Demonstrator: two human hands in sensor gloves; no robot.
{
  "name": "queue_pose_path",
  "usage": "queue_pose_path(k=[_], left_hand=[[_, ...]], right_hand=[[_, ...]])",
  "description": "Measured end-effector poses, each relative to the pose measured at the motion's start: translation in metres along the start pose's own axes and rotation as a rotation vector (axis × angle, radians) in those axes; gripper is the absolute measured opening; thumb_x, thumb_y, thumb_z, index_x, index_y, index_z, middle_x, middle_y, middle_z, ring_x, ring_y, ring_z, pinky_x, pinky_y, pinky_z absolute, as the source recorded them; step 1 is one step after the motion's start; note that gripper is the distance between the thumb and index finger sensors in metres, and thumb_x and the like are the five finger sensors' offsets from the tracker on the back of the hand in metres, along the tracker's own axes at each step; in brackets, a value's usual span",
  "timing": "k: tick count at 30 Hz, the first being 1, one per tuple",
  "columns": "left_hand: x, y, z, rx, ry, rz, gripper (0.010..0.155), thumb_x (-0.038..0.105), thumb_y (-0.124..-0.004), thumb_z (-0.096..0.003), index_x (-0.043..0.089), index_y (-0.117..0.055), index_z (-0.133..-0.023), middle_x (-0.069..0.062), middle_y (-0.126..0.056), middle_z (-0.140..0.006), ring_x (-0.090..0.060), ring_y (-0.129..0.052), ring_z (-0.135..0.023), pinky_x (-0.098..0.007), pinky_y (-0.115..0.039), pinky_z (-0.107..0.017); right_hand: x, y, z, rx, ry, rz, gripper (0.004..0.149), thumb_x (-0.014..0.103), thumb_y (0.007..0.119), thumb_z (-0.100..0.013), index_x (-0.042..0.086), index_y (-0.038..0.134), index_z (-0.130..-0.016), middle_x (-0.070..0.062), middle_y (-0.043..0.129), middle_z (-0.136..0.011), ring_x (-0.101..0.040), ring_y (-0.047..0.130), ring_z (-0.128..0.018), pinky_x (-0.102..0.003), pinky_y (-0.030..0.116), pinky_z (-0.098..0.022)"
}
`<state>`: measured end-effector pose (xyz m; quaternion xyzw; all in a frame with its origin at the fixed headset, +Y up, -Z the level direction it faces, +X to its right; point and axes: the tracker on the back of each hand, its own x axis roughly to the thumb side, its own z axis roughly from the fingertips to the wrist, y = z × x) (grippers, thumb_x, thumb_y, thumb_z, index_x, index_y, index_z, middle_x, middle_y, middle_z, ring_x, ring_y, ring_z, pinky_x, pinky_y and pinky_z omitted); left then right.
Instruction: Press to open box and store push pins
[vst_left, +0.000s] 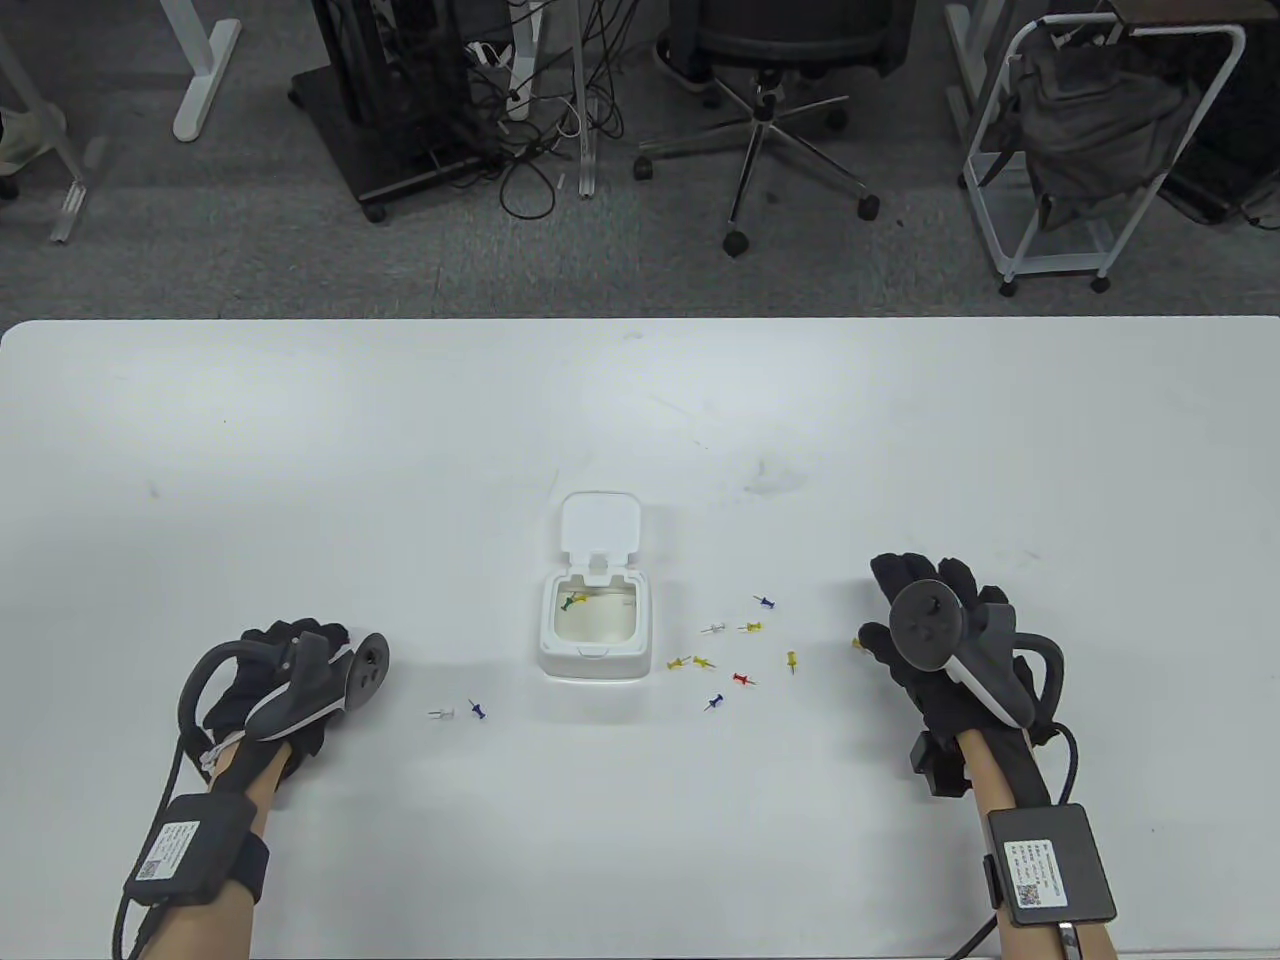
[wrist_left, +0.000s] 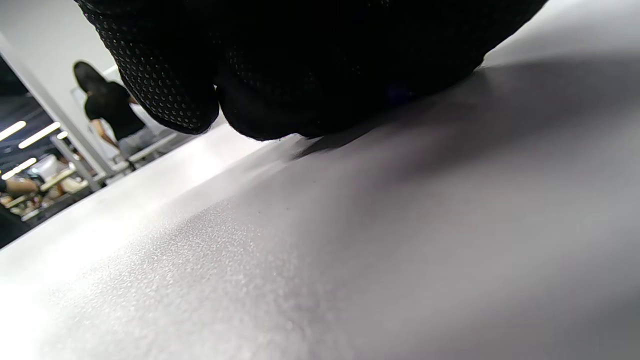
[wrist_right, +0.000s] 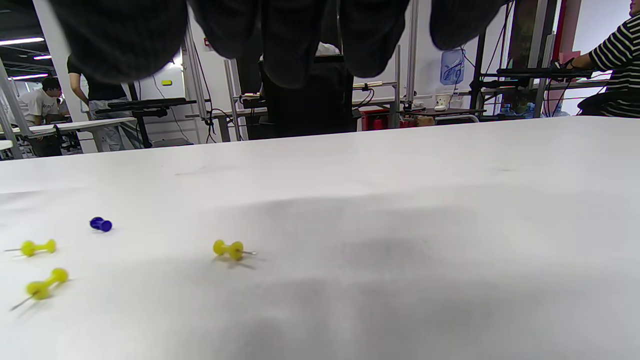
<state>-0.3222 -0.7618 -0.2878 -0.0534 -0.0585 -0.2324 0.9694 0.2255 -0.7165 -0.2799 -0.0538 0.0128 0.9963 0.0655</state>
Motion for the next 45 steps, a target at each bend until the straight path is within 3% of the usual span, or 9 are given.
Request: queue_pose_path(k=[10, 19, 34, 45], left_hand=[[0.002, 0.006, -0.005, 0.006, -0.009, 0.045, 0.042, 0.044, -0.073, -0.0489, 0.031, -0.077, -0.089, 0.008, -0.091, -0.087, -0.015, -0.098, -0.066, -0.048, -0.083, -0.069], [0.027, 0.059, -0.014, 0.135, -0.074, 0.094, 0.042, 0.045, -0.073, -0.0489, 0.031, -0.078, -0.088, 0.008, -0.091, -0.086, -0.015, -0.098, -0.066, -0.048, -0.082, -0.07], [0.112, 0.133, -0.045, 0.231, -0.23, 0.116, 0.042, 0.045, -0.073, -0.0495, 0.033, -0.077, -0.089, 0.009, -0.09, -0.089, -0.015, -0.097, -0.069, -0.048, -0.081, -0.071], [0.167, 0.154, -0.055, 0.228, -0.319, 0.075, 0.042, 0.046, -0.074, -0.0496, 0.034, -0.077, -0.09, 0.01, -0.089, -0.09, -0.015, -0.097, -0.071, -0.047, -0.08, -0.073]], right_hand=[[0.0, 0.0, 0.0, 0.003, -0.003, -0.002, 0.069, 0.052, 0.071, -0.041, 0.036, 0.047, -0.103, 0.003, 0.057, -0.119, -0.04, 0.053, -0.111, -0.068, 0.045, -0.077], [0.0, 0.0, 0.0, 0.006, 0.002, -0.004, 0.069, 0.052, 0.071, -0.04, 0.035, 0.048, -0.103, 0.003, 0.057, -0.119, -0.04, 0.053, -0.111, -0.068, 0.045, -0.077], [0.002, -0.001, 0.0, 0.0, -0.008, 0.013, 0.069, 0.052, 0.071, -0.041, 0.035, 0.049, -0.103, 0.003, 0.057, -0.119, -0.04, 0.053, -0.111, -0.068, 0.045, -0.077], [0.004, -0.002, 0.001, -0.007, -0.014, 0.01, 0.069, 0.052, 0.071, -0.041, 0.035, 0.049, -0.103, 0.003, 0.057, -0.119, -0.04, 0.053, -0.111, -0.068, 0.045, -0.077]])
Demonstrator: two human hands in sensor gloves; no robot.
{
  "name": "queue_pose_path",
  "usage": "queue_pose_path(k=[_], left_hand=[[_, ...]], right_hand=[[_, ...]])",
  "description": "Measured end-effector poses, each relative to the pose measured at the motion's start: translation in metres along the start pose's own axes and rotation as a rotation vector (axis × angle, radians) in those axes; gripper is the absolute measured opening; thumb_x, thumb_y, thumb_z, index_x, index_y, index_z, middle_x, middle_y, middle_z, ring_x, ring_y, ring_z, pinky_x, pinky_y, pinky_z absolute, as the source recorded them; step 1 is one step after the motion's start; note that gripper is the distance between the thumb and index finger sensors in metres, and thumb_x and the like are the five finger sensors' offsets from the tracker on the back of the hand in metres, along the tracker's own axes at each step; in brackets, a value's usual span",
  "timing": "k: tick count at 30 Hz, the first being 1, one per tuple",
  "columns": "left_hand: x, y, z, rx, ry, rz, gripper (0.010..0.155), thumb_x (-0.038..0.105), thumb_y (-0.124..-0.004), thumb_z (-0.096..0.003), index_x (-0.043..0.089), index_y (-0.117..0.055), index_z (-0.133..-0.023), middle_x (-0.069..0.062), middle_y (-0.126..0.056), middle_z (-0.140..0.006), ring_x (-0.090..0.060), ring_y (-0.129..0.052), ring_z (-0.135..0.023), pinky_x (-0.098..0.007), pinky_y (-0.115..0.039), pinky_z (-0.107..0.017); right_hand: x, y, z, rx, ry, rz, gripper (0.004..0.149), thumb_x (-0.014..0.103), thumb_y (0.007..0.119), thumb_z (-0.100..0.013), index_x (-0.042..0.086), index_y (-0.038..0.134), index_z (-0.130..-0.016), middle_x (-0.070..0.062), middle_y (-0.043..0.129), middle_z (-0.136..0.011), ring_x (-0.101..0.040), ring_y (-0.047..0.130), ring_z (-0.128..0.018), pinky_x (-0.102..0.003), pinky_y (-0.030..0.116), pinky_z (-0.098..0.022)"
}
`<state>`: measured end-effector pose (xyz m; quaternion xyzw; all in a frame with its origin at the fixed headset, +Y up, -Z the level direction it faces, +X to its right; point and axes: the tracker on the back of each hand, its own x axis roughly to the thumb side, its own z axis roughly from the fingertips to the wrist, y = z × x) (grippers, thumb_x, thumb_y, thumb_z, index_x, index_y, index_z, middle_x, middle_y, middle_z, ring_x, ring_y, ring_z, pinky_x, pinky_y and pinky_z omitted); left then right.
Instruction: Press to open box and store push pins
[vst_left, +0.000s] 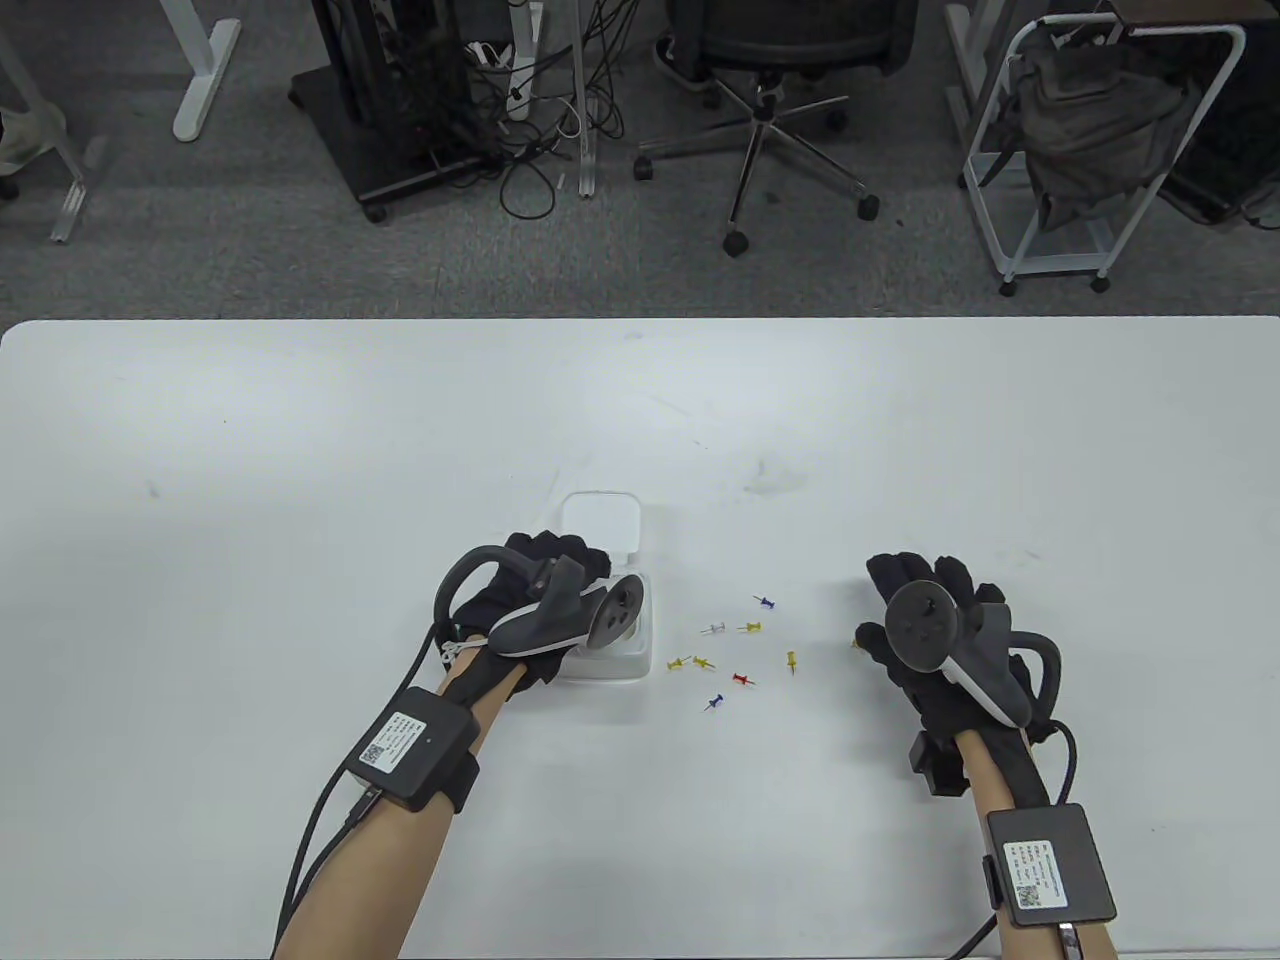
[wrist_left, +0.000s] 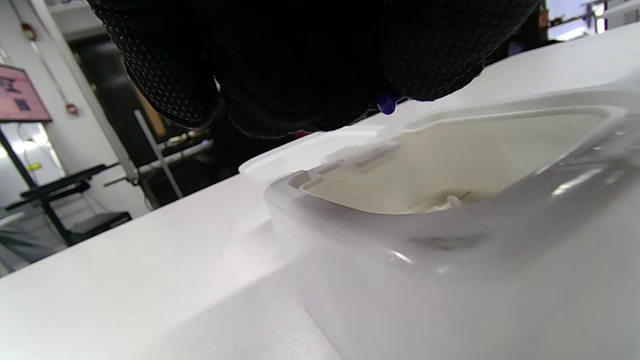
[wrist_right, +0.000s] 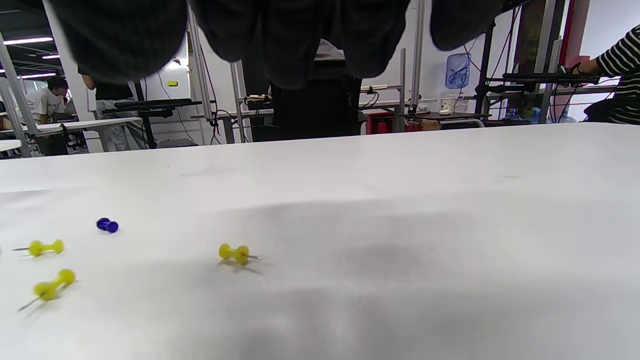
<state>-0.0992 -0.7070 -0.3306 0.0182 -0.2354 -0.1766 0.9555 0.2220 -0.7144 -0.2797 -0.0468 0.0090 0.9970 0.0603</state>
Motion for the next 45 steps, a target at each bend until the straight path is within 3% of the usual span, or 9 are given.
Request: queue_pose_path(k=[12, 19, 31, 38, 45], left_hand=[[-0.002, 0.003, 0.004, 0.013, -0.003, -0.006, 0.049, 0.048, -0.075, -0.0485, 0.032, -0.076, -0.094, 0.008, -0.088, -0.095, -0.016, -0.097, -0.075, -0.047, -0.08, -0.073], [-0.03, 0.005, 0.032, 0.046, 0.043, 0.048, 0.049, 0.049, -0.074, -0.0487, 0.032, -0.076, -0.095, 0.007, -0.088, -0.095, -0.017, -0.097, -0.075, -0.048, -0.08, -0.072], [-0.074, -0.04, 0.098, -0.035, 0.093, 0.034, 0.05, 0.05, -0.073, -0.049, 0.031, -0.077, -0.095, 0.006, -0.088, -0.096, -0.018, -0.097, -0.076, -0.049, -0.08, -0.072], [-0.072, -0.062, 0.124, -0.088, 0.053, 0.02, 0.05, 0.05, -0.073, -0.0491, 0.031, -0.076, -0.095, 0.006, -0.087, -0.096, -0.018, -0.096, -0.077, -0.048, -0.08, -0.072], [-0.066, -0.075, 0.13, -0.123, 0.033, -0.004, 0.051, 0.05, -0.075, -0.0482, 0.031, -0.077, -0.095, 0.006, -0.088, -0.096, -0.017, -0.097, -0.076, -0.048, -0.081, -0.072]], right_hand=[[-0.001, 0.0, 0.0, -0.002, 0.002, -0.001, 0.069, 0.052, 0.071, -0.041, 0.035, 0.049, -0.103, 0.003, 0.057, -0.119, -0.04, 0.053, -0.111, -0.068, 0.045, -0.077], [-0.002, 0.0, -0.001, -0.001, 0.004, -0.005, 0.069, 0.052, 0.071, -0.04, 0.035, 0.049, -0.103, 0.003, 0.057, -0.119, -0.04, 0.053, -0.111, -0.068, 0.045, -0.077], [-0.001, 0.0, -0.001, 0.001, -0.001, -0.004, 0.069, 0.052, 0.071, -0.041, 0.035, 0.048, -0.103, 0.003, 0.057, -0.119, -0.04, 0.053, -0.111, -0.068, 0.045, -0.077], [0.0, 0.001, -0.001, 0.008, -0.004, -0.008, 0.069, 0.052, 0.071, -0.041, 0.035, 0.049, -0.103, 0.002, 0.057, -0.119, -0.04, 0.053, -0.111, -0.068, 0.045, -0.077], [-0.001, 0.002, -0.001, 0.009, 0.001, 0.0, 0.069, 0.052, 0.071, -0.04, 0.035, 0.049, -0.103, 0.002, 0.057, -0.119, -0.04, 0.053, -0.111, -0.068, 0.045, -0.077]])
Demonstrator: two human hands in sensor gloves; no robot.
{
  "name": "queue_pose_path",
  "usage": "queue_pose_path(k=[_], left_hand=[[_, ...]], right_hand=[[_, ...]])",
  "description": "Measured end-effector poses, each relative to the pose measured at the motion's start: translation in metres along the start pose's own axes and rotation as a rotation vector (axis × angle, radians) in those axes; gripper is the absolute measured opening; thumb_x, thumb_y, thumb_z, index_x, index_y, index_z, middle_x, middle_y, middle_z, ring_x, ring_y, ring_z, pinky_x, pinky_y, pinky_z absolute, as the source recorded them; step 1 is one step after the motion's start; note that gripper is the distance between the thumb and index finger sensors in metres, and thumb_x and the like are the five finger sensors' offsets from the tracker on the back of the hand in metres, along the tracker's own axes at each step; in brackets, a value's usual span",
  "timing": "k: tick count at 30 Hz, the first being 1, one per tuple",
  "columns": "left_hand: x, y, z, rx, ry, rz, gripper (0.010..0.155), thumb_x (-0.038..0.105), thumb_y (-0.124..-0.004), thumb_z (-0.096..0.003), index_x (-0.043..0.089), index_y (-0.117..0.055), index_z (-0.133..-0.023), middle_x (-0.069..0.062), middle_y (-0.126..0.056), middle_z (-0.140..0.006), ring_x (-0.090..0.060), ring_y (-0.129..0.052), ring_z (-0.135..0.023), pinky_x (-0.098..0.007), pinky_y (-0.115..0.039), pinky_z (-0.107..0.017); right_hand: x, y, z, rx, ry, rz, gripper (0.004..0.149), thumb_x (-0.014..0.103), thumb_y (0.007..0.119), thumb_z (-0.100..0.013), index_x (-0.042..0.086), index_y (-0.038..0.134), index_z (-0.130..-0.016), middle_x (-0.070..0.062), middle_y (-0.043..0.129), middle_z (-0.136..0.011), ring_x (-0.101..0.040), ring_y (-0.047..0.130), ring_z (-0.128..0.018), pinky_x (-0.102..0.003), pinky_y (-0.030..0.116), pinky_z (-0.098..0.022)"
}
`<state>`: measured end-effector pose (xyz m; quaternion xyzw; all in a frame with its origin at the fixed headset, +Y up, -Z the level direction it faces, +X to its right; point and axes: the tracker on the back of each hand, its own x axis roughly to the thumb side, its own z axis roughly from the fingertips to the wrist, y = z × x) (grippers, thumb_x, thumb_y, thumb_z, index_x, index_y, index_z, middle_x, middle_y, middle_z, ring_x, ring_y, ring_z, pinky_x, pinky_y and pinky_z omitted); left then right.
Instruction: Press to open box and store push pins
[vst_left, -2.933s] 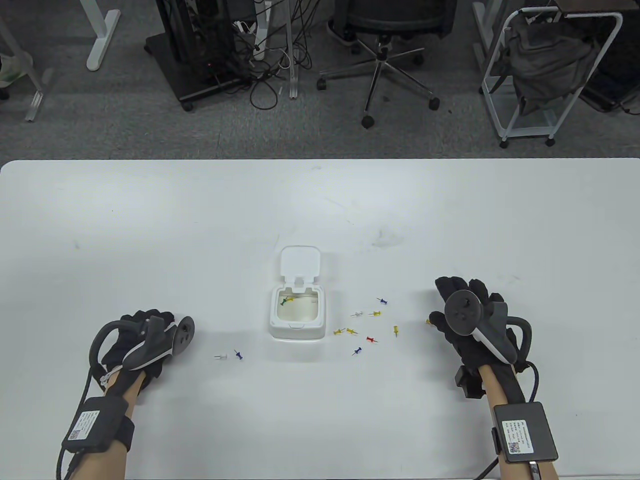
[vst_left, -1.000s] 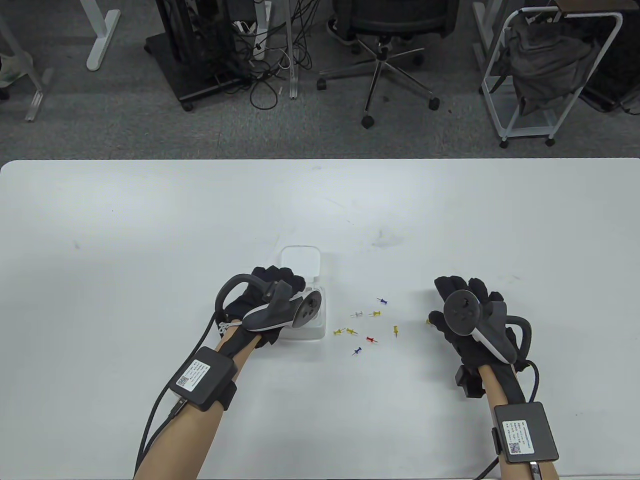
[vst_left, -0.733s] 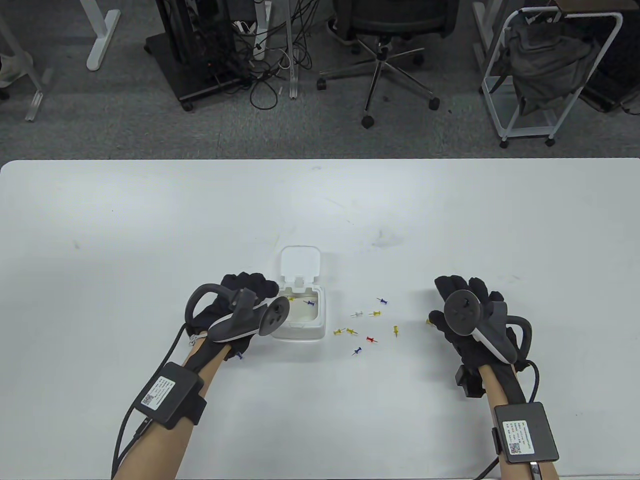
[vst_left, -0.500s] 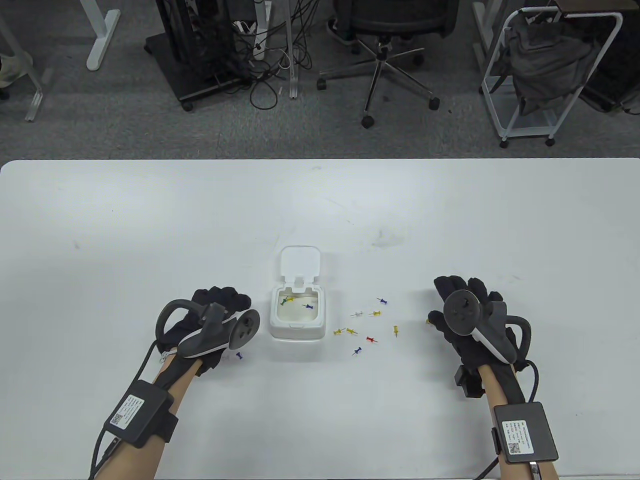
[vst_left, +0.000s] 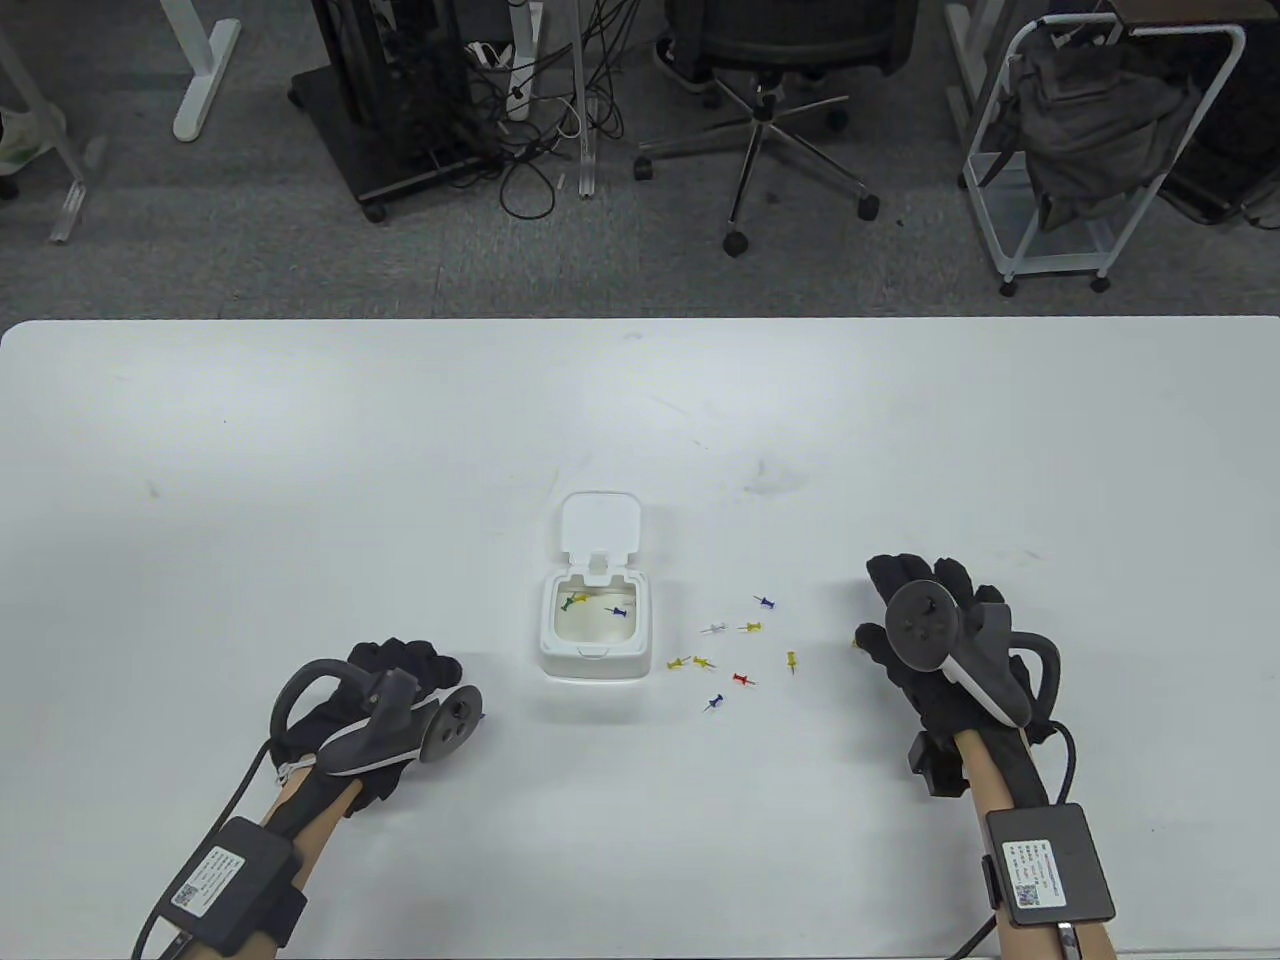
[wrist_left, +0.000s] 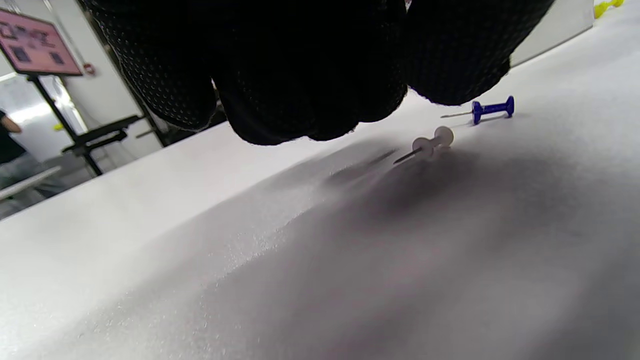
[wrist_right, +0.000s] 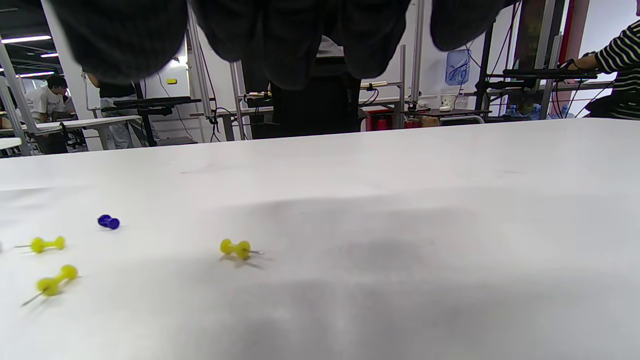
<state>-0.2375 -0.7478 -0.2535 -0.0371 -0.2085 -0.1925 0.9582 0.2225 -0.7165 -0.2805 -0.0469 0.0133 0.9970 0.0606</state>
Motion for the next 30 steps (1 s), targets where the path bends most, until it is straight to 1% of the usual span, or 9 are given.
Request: queue_pose_path(k=[4, 7, 10, 13, 16, 21, 26, 30], left_hand=[[0.003, -0.003, -0.001, -0.002, -0.003, 0.004, 0.05, 0.05, -0.076, -0.0476, 0.031, -0.077, -0.094, 0.007, -0.088, -0.095, -0.017, -0.097, -0.075, -0.048, -0.081, -0.071], [0.006, -0.01, 0.0, -0.017, -0.012, -0.012, 0.049, 0.049, -0.077, -0.0474, 0.031, -0.078, -0.093, 0.007, -0.089, -0.094, -0.016, -0.098, -0.074, -0.048, -0.081, -0.071], [0.006, -0.01, 0.0, 0.004, -0.02, -0.056, 0.048, 0.049, -0.078, -0.0471, 0.032, -0.078, -0.092, 0.008, -0.09, -0.092, -0.015, -0.098, -0.072, -0.047, -0.083, -0.07], [0.007, -0.009, 0.0, 0.016, -0.024, -0.057, 0.044, 0.047, -0.078, -0.047, 0.033, -0.08, -0.089, 0.009, -0.093, -0.088, -0.014, -0.1, -0.068, -0.046, -0.084, -0.069], [0.01, -0.01, 0.0, 0.034, -0.035, -0.079, 0.042, 0.047, -0.077, -0.0471, 0.033, -0.081, -0.086, 0.01, -0.094, -0.086, -0.014, -0.1, -0.066, -0.046, -0.084, -0.069], [0.013, -0.012, 0.0, 0.033, -0.044, -0.093, 0.042, 0.047, -0.074, -0.047, 0.032, -0.079, -0.086, 0.009, -0.092, -0.085, -0.015, -0.099, -0.065, -0.047, -0.083, -0.069], [0.01, -0.01, -0.002, 0.021, -0.041, -0.072, 0.042, 0.046, -0.074, -0.0474, 0.032, -0.08, -0.086, 0.009, -0.092, -0.086, -0.015, -0.099, -0.066, -0.048, -0.083, -0.069], [0.006, 0.001, -0.003, 0.039, -0.036, -0.069, 0.042, 0.047, -0.074, -0.0473, 0.032, -0.079, -0.086, 0.009, -0.092, -0.086, -0.015, -0.099, -0.066, -0.047, -0.083, -0.07]], right_hand=[[0.0, 0.0, 0.0, 0.0, -0.004, -0.004, 0.069, 0.052, 0.071, -0.041, 0.035, 0.049, -0.103, 0.003, 0.057, -0.119, -0.04, 0.053, -0.111, -0.068, 0.045, -0.077], [-0.001, 0.001, -0.001, 0.002, 0.002, -0.009, 0.069, 0.052, 0.071, -0.041, 0.035, 0.049, -0.103, 0.003, 0.057, -0.119, -0.04, 0.053, -0.111, -0.068, 0.045, -0.077], [-0.001, 0.0, -0.001, 0.001, 0.007, -0.008, 0.069, 0.052, 0.071, -0.041, 0.035, 0.049, -0.103, 0.003, 0.057, -0.119, -0.04, 0.053, -0.111, -0.068, 0.045, -0.077], [-0.001, 0.001, -0.001, 0.005, 0.008, -0.006, 0.069, 0.052, 0.071, -0.041, 0.035, 0.049, -0.103, 0.003, 0.057, -0.119, -0.04, 0.053, -0.111, -0.068, 0.045, -0.077], [-0.001, 0.001, -0.001, 0.008, 0.009, -0.009, 0.069, 0.052, 0.071, -0.041, 0.035, 0.049, -0.103, 0.003, 0.057, -0.119, -0.04, 0.053, -0.111, -0.068, 0.045, -0.077], [-0.001, 0.001, 0.0, 0.013, 0.009, -0.009, 0.069, 0.052, 0.071, -0.041, 0.035, 0.048, -0.103, 0.003, 0.057, -0.119, -0.04, 0.053, -0.111, -0.068, 0.045, -0.077], [-0.001, 0.001, -0.001, 0.011, 0.01, -0.011, 0.069, 0.052, 0.071, -0.041, 0.035, 0.048, -0.103, 0.003, 0.057, -0.119, -0.04, 0.053, -0.111, -0.068, 0.045, -0.077], [-0.001, 0.001, -0.001, 0.014, 0.01, -0.012, 0.069, 0.052, 0.071, -0.041, 0.035, 0.048, -0.103, 0.003, 0.057, -0.119, -0.04, 0.053, -0.111, -0.068, 0.045, -0.077]])
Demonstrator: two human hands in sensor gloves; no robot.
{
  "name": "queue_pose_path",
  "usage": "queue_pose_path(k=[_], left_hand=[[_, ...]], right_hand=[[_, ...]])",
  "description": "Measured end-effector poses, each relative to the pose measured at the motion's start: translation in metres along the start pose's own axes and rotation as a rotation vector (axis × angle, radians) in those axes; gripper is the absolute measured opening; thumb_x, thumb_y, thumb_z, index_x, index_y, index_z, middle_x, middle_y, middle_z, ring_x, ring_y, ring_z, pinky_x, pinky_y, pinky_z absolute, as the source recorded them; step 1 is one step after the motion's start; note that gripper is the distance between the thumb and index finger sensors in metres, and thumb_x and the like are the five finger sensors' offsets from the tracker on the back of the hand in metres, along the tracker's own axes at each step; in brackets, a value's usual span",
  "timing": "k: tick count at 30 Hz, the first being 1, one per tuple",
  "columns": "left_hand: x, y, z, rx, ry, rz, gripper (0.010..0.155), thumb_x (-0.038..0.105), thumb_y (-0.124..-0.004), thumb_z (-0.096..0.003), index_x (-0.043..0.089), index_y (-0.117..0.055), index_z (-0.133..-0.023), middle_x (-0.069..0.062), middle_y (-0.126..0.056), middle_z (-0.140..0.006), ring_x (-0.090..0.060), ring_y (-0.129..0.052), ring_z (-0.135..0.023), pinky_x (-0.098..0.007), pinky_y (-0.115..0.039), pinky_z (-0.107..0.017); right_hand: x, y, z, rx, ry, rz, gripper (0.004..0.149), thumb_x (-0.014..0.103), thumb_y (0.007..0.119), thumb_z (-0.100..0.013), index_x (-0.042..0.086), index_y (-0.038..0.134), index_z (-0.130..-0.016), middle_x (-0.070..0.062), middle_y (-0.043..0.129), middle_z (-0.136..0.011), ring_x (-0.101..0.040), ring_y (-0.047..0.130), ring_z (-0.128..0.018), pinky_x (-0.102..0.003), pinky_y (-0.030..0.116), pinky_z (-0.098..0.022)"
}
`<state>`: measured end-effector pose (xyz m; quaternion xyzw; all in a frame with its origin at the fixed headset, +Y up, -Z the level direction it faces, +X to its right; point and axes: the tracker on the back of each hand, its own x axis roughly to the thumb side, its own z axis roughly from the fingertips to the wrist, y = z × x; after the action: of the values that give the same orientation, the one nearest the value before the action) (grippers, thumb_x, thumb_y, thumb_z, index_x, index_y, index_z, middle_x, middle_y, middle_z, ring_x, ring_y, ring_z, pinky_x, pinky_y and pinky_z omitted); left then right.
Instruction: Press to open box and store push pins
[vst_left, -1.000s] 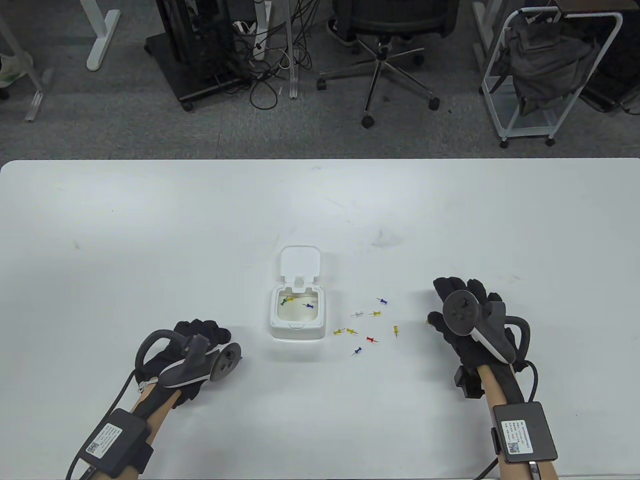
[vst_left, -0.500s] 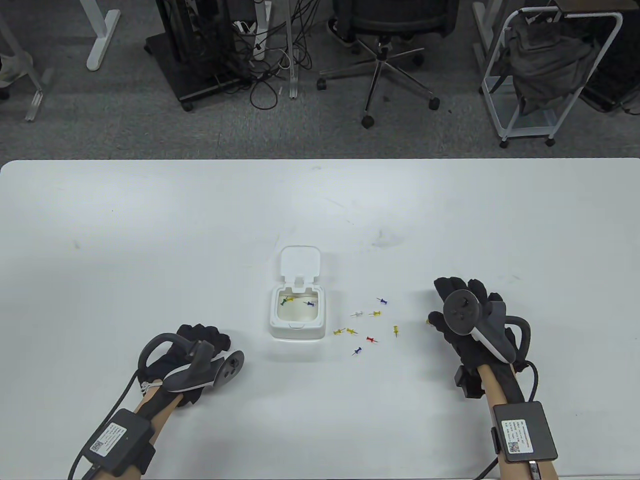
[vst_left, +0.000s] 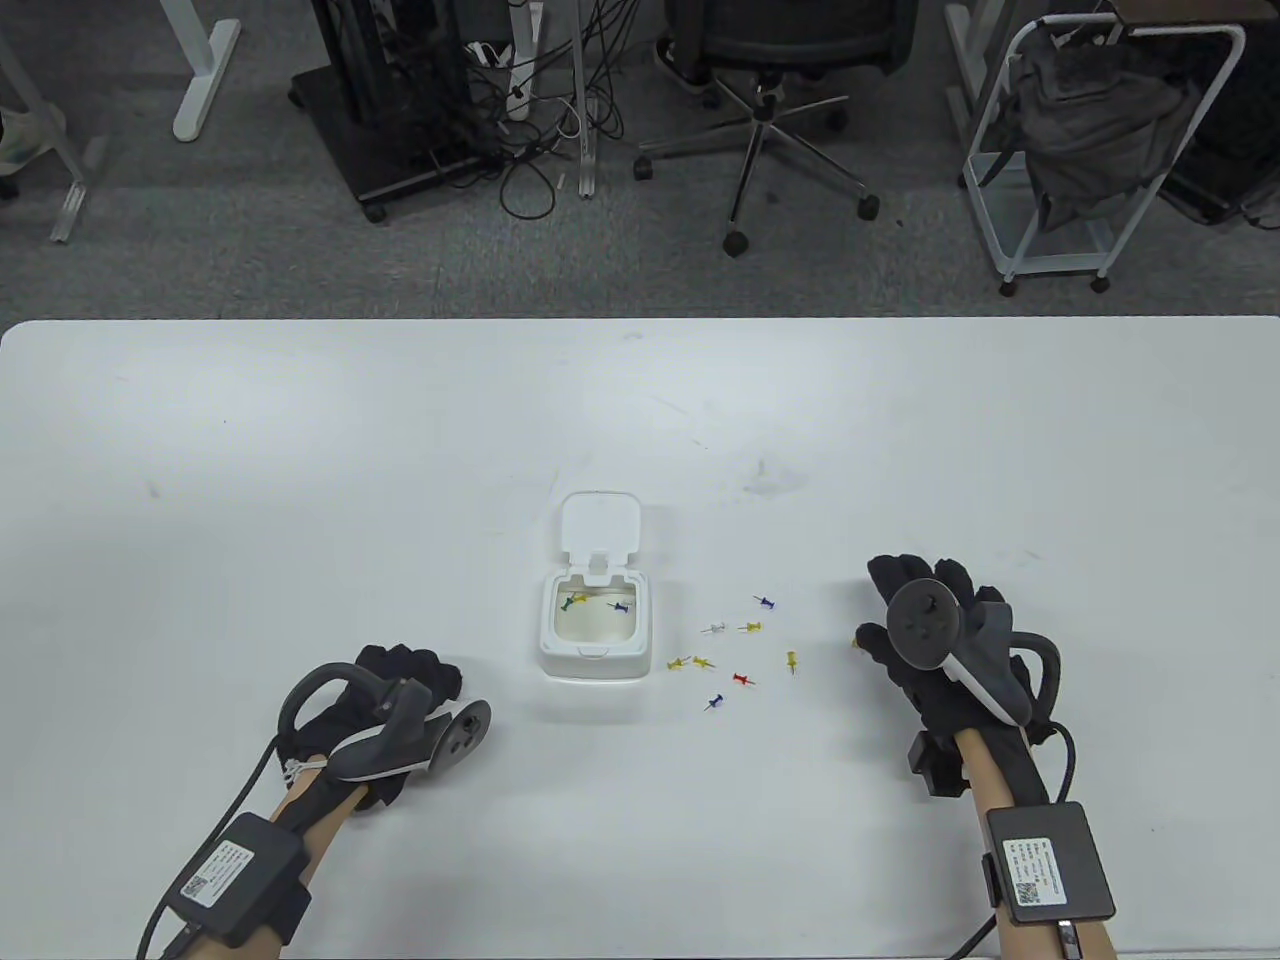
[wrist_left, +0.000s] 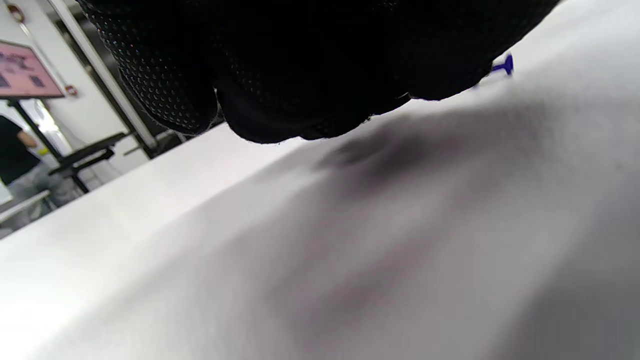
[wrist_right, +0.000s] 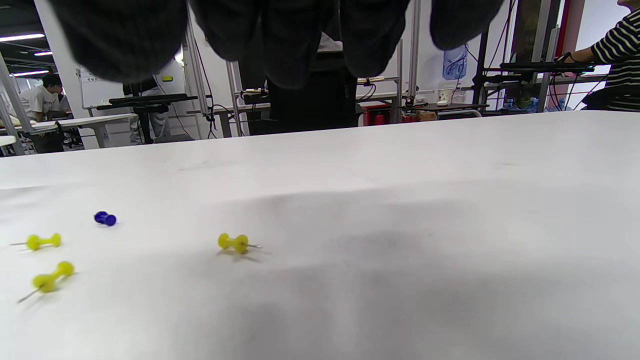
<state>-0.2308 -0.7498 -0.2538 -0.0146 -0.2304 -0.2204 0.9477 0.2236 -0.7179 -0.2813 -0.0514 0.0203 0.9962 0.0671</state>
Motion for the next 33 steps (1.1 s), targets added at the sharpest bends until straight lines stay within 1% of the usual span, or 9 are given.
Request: queue_pose_path(k=[7, 13, 23, 29, 33], left_hand=[[-0.003, 0.026, -0.01, 0.047, 0.011, 0.039, 0.042, 0.046, -0.074, -0.0476, 0.032, -0.079, -0.087, 0.009, -0.092, -0.086, -0.015, -0.098, -0.067, -0.048, -0.082, -0.07], [0.002, 0.053, -0.029, 0.1, 0.02, 0.083, 0.042, 0.046, -0.074, -0.048, 0.033, -0.079, -0.087, 0.009, -0.091, -0.087, -0.015, -0.098, -0.068, -0.048, -0.082, -0.07], [0.021, 0.094, -0.065, 0.135, -0.001, 0.076, 0.042, 0.046, -0.073, -0.0484, 0.033, -0.078, -0.087, 0.009, -0.091, -0.087, -0.015, -0.098, -0.068, -0.048, -0.081, -0.071], [0.037, 0.106, -0.088, 0.138, -0.004, 0.089, 0.042, 0.047, -0.073, -0.0488, 0.033, -0.078, -0.088, 0.01, -0.09, -0.088, -0.015, -0.098, -0.069, -0.048, -0.081, -0.071], [0.046, 0.106, -0.1, 0.122, -0.008, 0.087, 0.041, 0.047, -0.073, -0.0489, 0.034, -0.078, -0.088, 0.01, -0.09, -0.089, -0.015, -0.097, -0.07, -0.048, -0.081, -0.072]], right_hand=[[0.0, 0.0, 0.0, -0.001, 0.001, 0.003, 0.069, 0.052, 0.071, -0.041, 0.035, 0.049, -0.103, 0.003, 0.057, -0.119, -0.04, 0.053, -0.111, -0.068, 0.045, -0.077], [0.0, 0.0, 0.0, 0.006, 0.001, 0.001, 0.069, 0.052, 0.071, -0.041, 0.035, 0.048, -0.103, 0.003, 0.057, -0.119, -0.04, 0.053, -0.111, -0.068, 0.045, -0.077], [0.0, 0.0, 0.0, 0.004, 0.0, 0.0, 0.069, 0.052, 0.071, -0.041, 0.035, 0.049, -0.103, 0.003, 0.057, -0.119, -0.04, 0.053, -0.111, -0.068, 0.044, -0.077], [0.0, 0.0, -0.001, 0.004, -0.001, -0.002, 0.069, 0.052, 0.071, -0.041, 0.035, 0.049, -0.103, 0.003, 0.057, -0.119, -0.04, 0.053, -0.111, -0.068, 0.044, -0.077], [0.0, 0.001, -0.001, 0.002, -0.003, 0.001, 0.069, 0.052, 0.071, -0.041, 0.035, 0.049, -0.103, 0.003, 0.057, -0.119, -0.04, 0.053, -0.111, -0.068, 0.045, -0.077]])
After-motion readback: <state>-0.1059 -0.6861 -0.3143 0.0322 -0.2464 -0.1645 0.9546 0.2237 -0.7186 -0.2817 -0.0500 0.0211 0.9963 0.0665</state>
